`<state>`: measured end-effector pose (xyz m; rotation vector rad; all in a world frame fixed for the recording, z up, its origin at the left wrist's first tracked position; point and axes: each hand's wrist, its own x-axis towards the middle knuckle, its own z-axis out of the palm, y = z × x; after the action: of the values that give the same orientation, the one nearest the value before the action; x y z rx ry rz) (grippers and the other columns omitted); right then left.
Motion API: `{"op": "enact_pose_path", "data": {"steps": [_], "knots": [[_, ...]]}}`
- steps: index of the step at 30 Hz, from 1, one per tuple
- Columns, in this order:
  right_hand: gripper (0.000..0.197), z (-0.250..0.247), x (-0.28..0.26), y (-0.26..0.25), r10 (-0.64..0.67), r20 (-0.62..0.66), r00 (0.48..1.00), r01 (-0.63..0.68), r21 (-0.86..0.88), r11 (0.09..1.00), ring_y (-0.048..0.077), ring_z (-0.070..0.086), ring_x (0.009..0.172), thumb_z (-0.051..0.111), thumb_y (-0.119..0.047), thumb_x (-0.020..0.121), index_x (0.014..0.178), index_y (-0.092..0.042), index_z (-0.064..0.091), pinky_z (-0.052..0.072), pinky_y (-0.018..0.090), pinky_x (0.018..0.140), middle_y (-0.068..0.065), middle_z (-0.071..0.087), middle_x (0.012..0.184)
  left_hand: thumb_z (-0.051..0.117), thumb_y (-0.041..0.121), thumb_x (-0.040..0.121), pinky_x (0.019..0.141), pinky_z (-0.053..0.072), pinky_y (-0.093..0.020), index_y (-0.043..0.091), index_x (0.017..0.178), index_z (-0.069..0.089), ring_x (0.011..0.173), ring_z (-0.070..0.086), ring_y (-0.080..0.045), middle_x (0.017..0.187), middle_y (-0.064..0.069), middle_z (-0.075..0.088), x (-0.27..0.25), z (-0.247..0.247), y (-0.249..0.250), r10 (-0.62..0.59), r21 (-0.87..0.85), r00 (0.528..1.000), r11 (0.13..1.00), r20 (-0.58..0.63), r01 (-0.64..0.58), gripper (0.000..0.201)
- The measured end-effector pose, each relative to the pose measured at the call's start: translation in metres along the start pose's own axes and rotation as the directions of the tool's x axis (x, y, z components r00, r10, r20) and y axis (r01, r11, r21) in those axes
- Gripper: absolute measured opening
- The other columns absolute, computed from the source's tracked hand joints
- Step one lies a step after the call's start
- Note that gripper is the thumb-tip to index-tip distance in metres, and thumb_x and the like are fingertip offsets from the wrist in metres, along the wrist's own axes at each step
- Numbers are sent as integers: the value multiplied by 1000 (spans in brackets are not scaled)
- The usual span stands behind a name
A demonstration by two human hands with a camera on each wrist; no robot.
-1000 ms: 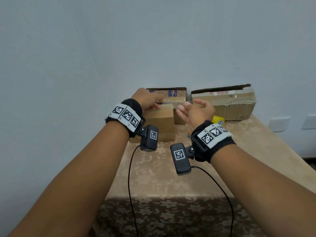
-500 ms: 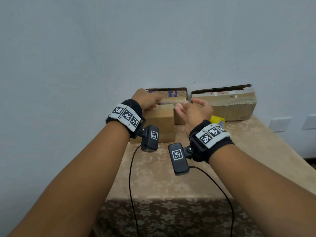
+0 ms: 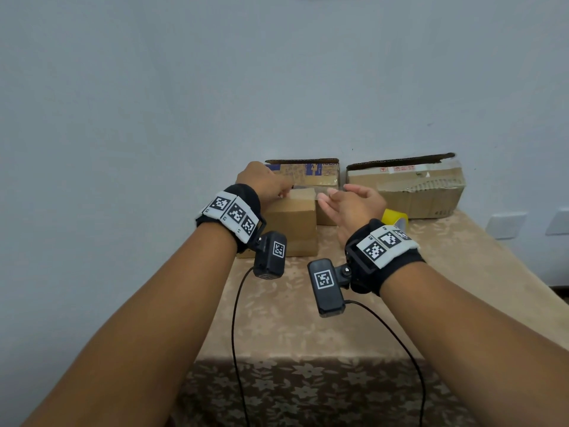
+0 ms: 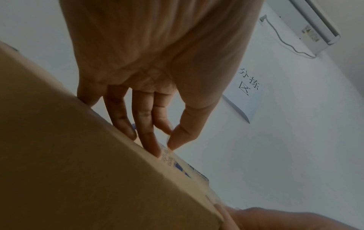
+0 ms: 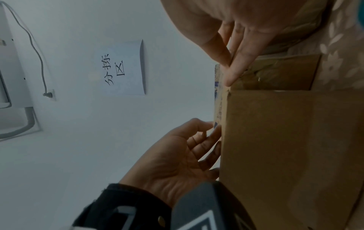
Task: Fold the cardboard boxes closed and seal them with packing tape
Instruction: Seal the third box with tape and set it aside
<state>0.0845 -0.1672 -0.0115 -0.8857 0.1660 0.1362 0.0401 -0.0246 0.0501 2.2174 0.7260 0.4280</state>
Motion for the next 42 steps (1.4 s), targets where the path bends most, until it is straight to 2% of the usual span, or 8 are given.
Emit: {"op": "enact_pose_path", "data": {"steps": [6, 13, 16, 19, 25, 27, 31, 42], "knots": [[29, -1, 1, 2, 26, 1, 1000, -26, -8, 1000, 31, 77, 78, 66, 19, 87, 101, -5, 57, 65, 34, 68, 25, 71, 96, 72, 12, 72, 56, 43, -28, 11, 66, 58, 70, 53, -21, 70, -4, 54, -1, 2, -4, 14, 105, 1000, 994, -14, -12, 15], [27, -3, 2, 9, 7, 6, 1000, -7, -44, 999, 28, 76, 83, 65, 17, 88, 103, -4, 57, 62, 26, 65, 23, 67, 102, 74, 18, 78, 53, 36, -27, 13, 66, 49, 65, 49, -18, 74, -4, 51, 8, 6, -9, 2, 137, 1000, 991, -12, -1, 29], [27, -2, 2, 12, -2, -5, 1000, 2, -68, 998, 26, 74, 82, 65, 18, 88, 103, -3, 58, 62, 25, 64, 23, 67, 104, 71, 16, 79, 58, 46, -29, 8, 83, 63, 77, 62, -26, 91, -17, 63, 7, 8, -8, 8, 159, 999, 987, -46, -1, 12], [26, -1, 1, 13, -6, -3, 1000, 6, -88, 996, 25, 73, 80, 64, 19, 88, 100, -3, 58, 62, 25, 64, 23, 67, 102, 71, 15, 79, 68, 50, -32, 0, 118, 67, 103, 68, -32, 115, -19, 69, 7, 8, -9, -1, 201, 997, 980, -82, 18, 42], [26, -3, 4, 18, -18, -3, 1000, 17, -170, 985, 22, 74, 78, 65, 18, 87, 95, -6, 59, 61, 25, 63, 20, 70, 99, 67, 14, 84, 78, 56, -33, 2, 104, 69, 96, 66, -26, 108, -15, 71, 7, 7, -12, 29, 199, 998, 980, -61, -16, 24], [25, -4, 5, 22, -42, -9, 999, 38, -234, 971, 19, 72, 79, 69, 15, 85, 96, -6, 61, 61, 22, 62, 17, 69, 99, 64, 26, 87, 69, 49, -30, 4, 100, 66, 92, 66, -29, 112, -21, 68, 3, 10, -12, 48, 195, 998, 980, -47, -38, 26], [22, -5, 5, 27, -76, -1, 997, 73, -255, 964, 17, 71, 77, 73, 10, 86, 95, -7, 63, 61, 22, 64, 11, 68, 91, 71, 64, 81, 85, 50, -37, 16, 102, 59, 104, 65, -29, 111, -10, 68, 2, 15, -13, 91, 313, 996, 946, -19, -80, 53], [23, -8, 3, 41, -156, 65, 986, 166, -534, 829, 23, 68, 91, 69, 2, 82, 89, -19, 63, 59, 40, 83, 8, 72, 101, 76, 61, 80, 87, 53, -37, 17, 92, 58, 99, 64, -24, 103, -5, 68, -5, 13, -12, 109, 340, 994, 935, 1, -103, 49]]}}
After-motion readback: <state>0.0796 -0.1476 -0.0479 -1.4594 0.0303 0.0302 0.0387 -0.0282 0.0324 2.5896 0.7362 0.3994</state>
